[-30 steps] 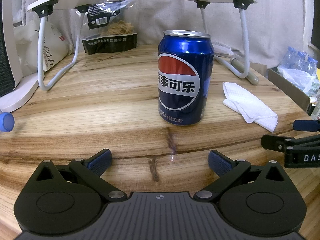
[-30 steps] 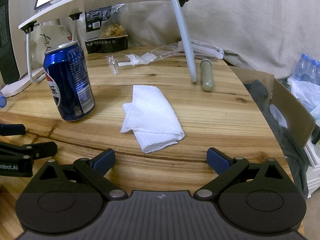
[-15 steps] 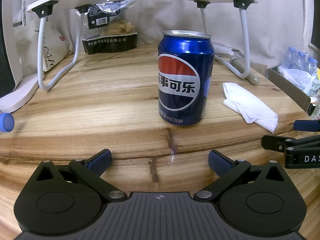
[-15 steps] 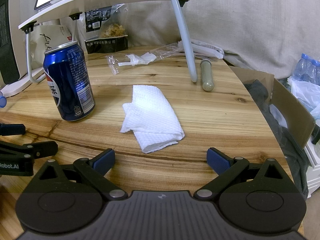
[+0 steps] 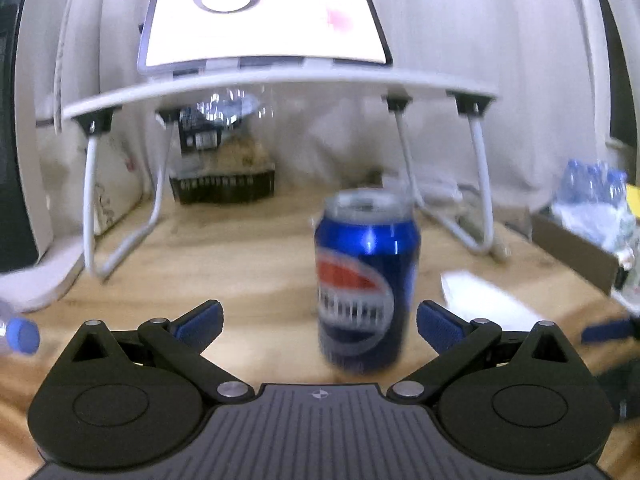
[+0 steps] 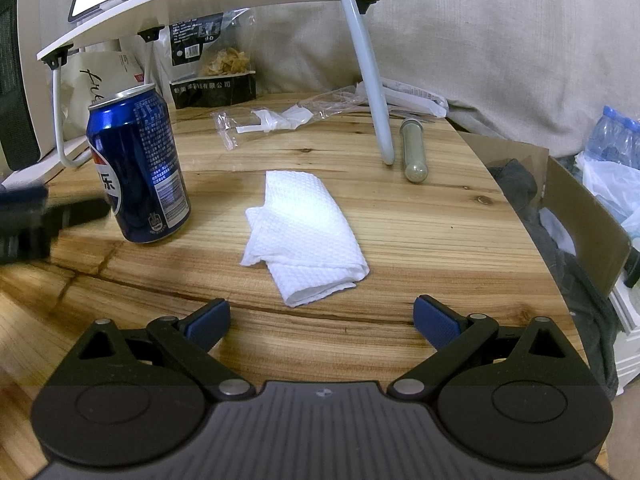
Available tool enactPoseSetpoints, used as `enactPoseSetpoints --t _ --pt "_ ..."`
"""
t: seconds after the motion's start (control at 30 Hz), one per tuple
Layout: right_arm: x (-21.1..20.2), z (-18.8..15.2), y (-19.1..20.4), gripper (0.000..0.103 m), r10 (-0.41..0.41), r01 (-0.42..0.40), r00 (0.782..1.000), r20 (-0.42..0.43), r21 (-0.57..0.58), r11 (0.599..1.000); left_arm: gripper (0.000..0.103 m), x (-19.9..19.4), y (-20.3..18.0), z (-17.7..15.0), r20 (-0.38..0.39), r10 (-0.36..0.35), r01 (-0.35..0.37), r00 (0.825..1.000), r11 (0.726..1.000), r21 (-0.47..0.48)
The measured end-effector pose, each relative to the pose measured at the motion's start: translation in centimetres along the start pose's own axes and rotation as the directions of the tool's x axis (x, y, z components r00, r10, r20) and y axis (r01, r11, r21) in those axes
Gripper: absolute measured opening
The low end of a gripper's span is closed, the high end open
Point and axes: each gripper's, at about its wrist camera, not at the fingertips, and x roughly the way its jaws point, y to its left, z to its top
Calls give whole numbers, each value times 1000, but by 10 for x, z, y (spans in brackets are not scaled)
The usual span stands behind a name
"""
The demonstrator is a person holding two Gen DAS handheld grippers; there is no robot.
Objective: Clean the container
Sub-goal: 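Move the left tool to the blue Pepsi can and close around it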
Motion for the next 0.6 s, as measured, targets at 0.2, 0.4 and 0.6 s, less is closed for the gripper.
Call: enactPoseSetpoints --t 0.2,0.4,0.6 --pt "0 0 0 103 0 0 1000 0 1 1000 103 25 -8 8 -1 -87 87 996 996 33" --pt "0 0 0 103 -1 1 1000 0 0 1000 102 26 -10 9 74 -93 92 993 996 8" --pt "0 1 0 103 -2 2 1000 -1 -3 1000 90 35 -4 13 46 -105 106 993 994 -9"
